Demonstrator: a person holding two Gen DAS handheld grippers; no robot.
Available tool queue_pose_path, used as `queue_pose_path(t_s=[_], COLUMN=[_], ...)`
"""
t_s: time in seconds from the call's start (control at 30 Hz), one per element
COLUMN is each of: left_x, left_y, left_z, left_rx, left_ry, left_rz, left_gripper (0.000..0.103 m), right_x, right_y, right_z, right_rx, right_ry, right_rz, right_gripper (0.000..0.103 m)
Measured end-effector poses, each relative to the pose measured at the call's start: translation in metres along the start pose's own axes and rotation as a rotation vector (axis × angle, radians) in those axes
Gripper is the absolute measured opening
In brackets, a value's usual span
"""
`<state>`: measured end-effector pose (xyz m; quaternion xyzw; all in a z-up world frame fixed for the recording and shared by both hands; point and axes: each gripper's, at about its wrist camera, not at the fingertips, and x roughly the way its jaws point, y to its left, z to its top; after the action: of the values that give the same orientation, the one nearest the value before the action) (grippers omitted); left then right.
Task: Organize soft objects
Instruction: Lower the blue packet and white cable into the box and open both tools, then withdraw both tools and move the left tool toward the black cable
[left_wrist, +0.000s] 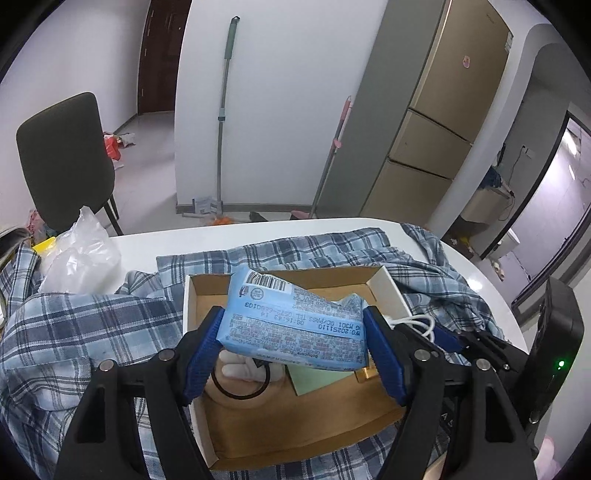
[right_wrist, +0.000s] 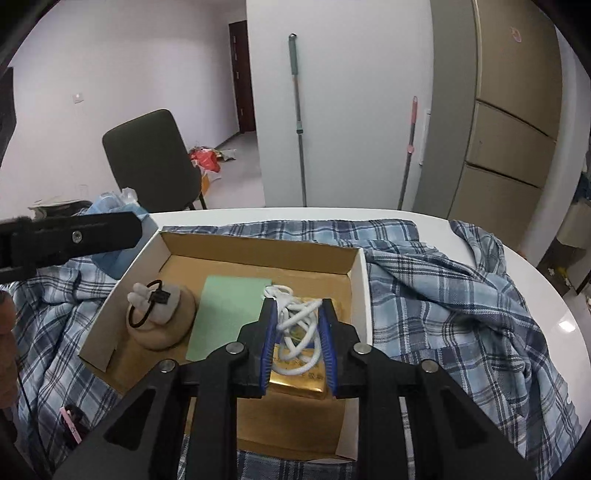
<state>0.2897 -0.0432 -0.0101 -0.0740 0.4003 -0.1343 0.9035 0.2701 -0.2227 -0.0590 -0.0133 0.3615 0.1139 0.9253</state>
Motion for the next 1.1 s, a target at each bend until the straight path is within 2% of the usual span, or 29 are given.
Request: queue_pose_path(t_s=[0.03, 0.07, 0.1, 0.13, 0.3, 0.5, 0.63, 0.73, 1.0, 1.1], left_x=[-0.001, -0.003, -0.004, -0.006, -0.016, -0.048, -0.087, -0.111, -0.191, -0.215], left_y=[0.0, 0.0, 0.0, 0.001, 0.001, -0.011, -0.029, -0.038, -0.054, -0.061], left_z=[0.0, 0.0, 0.0, 0.0, 0.003, 0.011, 0.015, 0.014, -0.004, -0.015], left_rx=[0.001, 0.0, -0.005, -0.016, -0.025, 0.007, 0.072, 0.092, 0.112, 0.143], left_ry=[-0.002, -0.006, -0.01, -0.018, -0.051, -0.124, -0.212, -0.224, -0.318, -0.317], left_rz=[-0.006, -0.006, -0.004, -0.001, -0.004, -0.01, 0.021, 0.034, -0.004, -0.018], left_gripper=[0.085, 0.089, 0.089, 0.089, 0.089, 0.089, 0.089, 0.089, 0.089, 0.089], right_x=[-0.002, -0.003, -0.006, -0.011, -0.031, -0.069, -0.105, -0.135, -0.207, -0.226], right_y=[0.001, 0.002, 0.003, 0.004, 0.015, 0.02, 0.025, 0.03, 0.035, 0.033], right_z=[0.0, 0.001, 0.001, 0.001, 0.008, 0.021, 0.027, 0.028, 0.016, 0.008], right_rx=[-0.004, -0.009, -0.01, -0.01, -0.086, -0.091, -0.101, -0.108, -0.089, -0.067], right_ry=[-0.001, -0.003, -0.012, -0.031, -0.063, -0.136, -0.205, -0.257, -0.365, -0.388], right_rz=[0.01, 0.014, 0.009, 0.004, -0.001, 0.018, 0.024, 0.038, 0.081, 0.093], right_gripper=[0.039, 0.067, 0.081, 0.087, 0.087, 0.087, 0.087, 0.087, 0.087, 0.087])
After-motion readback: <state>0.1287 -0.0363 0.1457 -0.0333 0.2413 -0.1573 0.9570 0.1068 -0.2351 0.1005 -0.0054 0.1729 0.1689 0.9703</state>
